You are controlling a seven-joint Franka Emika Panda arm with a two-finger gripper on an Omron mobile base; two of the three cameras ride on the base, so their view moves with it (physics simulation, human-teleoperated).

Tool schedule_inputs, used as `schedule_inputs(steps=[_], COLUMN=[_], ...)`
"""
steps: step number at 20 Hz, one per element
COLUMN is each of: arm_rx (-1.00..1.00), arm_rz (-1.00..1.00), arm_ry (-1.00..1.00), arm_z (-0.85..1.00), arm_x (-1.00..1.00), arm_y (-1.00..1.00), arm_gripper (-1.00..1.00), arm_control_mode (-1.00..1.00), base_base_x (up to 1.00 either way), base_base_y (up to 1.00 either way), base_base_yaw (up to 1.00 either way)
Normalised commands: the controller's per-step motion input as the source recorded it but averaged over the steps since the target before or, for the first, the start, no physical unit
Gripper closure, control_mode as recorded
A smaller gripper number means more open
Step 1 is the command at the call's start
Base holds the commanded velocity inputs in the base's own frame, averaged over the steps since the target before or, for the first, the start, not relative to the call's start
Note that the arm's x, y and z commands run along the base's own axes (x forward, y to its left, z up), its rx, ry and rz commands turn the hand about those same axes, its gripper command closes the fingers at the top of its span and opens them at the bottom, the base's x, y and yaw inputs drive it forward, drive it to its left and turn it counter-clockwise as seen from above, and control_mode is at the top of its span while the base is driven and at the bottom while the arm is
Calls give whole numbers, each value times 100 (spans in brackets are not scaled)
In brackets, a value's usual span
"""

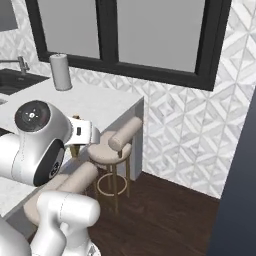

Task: Start the toaster. Once the lever pops up, take the bread to the plate on the dining counter.

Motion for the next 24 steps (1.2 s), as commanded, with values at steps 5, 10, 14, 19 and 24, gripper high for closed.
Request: schedule_inputs(steps=[5,10,14,19,24], arm_rx=[0,0,0,0,0], arm_rz=[0,0,0,0,0], arm_ry=[0,0,0,0,0], arm_z=[0,0,0,0,0], arm_x=[0,0,0,0,0], arm_y=[0,0,0,0,0], arm_gripper=[100,100,100,100,100], arm_control_mode=[100,100,100,100,100], base_base_x=[76,97,97,100,100], base_base_y=[4,0,0,0,0], base_base_yaw=[56,55,54,56,57])
